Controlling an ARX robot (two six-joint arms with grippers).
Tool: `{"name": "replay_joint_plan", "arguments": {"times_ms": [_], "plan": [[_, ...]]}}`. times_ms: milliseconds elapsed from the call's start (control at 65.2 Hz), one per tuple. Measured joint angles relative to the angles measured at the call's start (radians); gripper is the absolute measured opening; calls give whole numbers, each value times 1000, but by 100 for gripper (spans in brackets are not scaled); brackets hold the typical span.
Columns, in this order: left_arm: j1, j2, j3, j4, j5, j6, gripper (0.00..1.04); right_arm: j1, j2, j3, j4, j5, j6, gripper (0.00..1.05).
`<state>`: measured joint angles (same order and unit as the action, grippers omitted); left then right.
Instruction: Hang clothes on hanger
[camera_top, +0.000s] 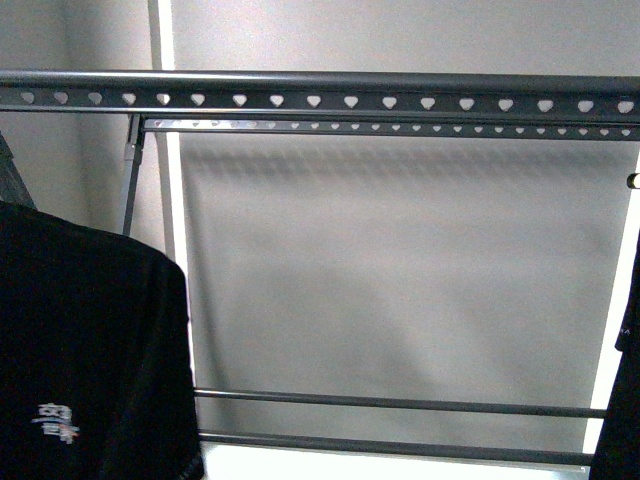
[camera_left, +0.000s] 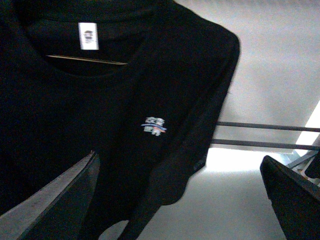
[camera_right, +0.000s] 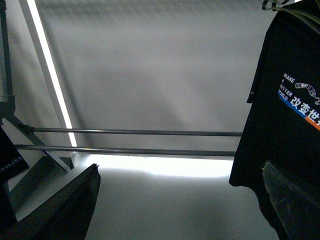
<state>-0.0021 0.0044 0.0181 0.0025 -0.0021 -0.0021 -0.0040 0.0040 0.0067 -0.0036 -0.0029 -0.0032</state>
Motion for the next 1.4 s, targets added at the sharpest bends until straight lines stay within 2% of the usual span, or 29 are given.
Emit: {"name": "replay_joint_plan", "arguments": {"times_ms": [276, 291, 353, 399, 430, 476, 491, 506, 552, 614, 644, 706, 752, 844, 936, 1151, 1304, 1396], "plan": [[0, 0, 0, 0, 0, 0, 98, 0, 0, 0, 0, 0, 0, 97], [5, 3, 1, -3, 19, 1, 98, 0, 0, 0, 0, 0, 0, 97], [71, 120, 40, -75, 334, 17, 98, 0, 0, 0, 0, -2, 0, 97], [54, 193, 53, -21, 349, 3, 98, 0, 0, 0, 0, -2, 0, 97], [42, 233, 63, 18, 329, -9, 98, 0, 0, 0, 0, -1, 0, 97], [-3, 375, 129, 154, 189, -76, 98, 0, 0, 0, 0, -1, 0, 97], [-10, 400, 144, 176, 173, -90, 98, 0, 0, 0, 0, -1, 0, 97], [-25, 452, 177, 217, 87, -122, 98, 1, 0, 0, 0, -1, 0, 97], [-54, 555, 255, 251, -54, -197, 98, 0, 0, 0, 0, -1, 0, 97], [-99, 710, 389, 195, -237, -348, 98, 0, 0, 0, 0, -1, 0, 97], [-114, 763, 432, 168, -290, -385, 98, 1, 0, 0, 0, -2, 0, 97], [-162, 946, 579, 61, -443, -575, 98, 1, 0, 0, 0, -2, 0, 97], [-179, 1047, 669, -23, -503, -667, 98, 0, 0, 0, 0, -2, 0, 97], [-202, 1228, 861, -212, -585, -875, 98, 0, 0, 0, 0, -1, 0, 97], [-223, 1367, 1034, -332, -630, -1058, 98, 0, 0, 0, 0, -1, 0, 97], [-240, 1532, 1285, -431, -632, -1262, 98, 0, 0, 0, 0, -1, 0, 97], [-222, 1594, 1341, -452, -650, -1317, 98, 0, 0, 0, 0, -1, 0, 97], [-201, 1619, 1345, -409, -690, -1314, 98, 0, 0, 0, 0, -2, 0, 97]]}}
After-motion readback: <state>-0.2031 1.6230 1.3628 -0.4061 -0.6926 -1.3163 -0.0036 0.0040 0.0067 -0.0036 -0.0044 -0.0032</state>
